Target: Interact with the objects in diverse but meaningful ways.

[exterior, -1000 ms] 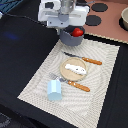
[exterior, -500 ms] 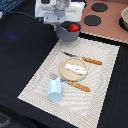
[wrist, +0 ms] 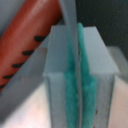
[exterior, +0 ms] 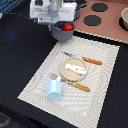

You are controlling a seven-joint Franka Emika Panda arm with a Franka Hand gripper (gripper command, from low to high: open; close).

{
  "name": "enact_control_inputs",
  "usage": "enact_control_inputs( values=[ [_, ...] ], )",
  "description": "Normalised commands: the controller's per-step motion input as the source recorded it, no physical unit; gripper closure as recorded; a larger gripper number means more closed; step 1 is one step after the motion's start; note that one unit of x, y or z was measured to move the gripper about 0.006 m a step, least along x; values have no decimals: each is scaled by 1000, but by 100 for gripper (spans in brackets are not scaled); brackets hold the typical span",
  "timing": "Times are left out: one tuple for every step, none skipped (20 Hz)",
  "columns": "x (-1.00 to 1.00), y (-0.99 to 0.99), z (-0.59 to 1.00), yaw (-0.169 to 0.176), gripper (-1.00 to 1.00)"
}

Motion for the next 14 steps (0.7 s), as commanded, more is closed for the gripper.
enact_control_inputs(
  values=[
    [-286,-520,-200,0,100],
    [-291,-503,-191,0,100],
    [-283,-509,-217,0,100],
    [-309,-451,-257,0,100],
    [-326,-437,-257,0,100],
    [-340,-423,-226,0,100],
    [-349,-400,-140,0,100],
    [-331,-411,-31,0,100],
    [-289,-377,46,0,-100],
    [-226,-320,291,0,-100],
    [-183,-294,509,-7,-100],
    [-226,-286,603,-19,-100],
    [-246,-297,611,-20,-100],
    [-217,-280,586,-23,-100]
  ],
)
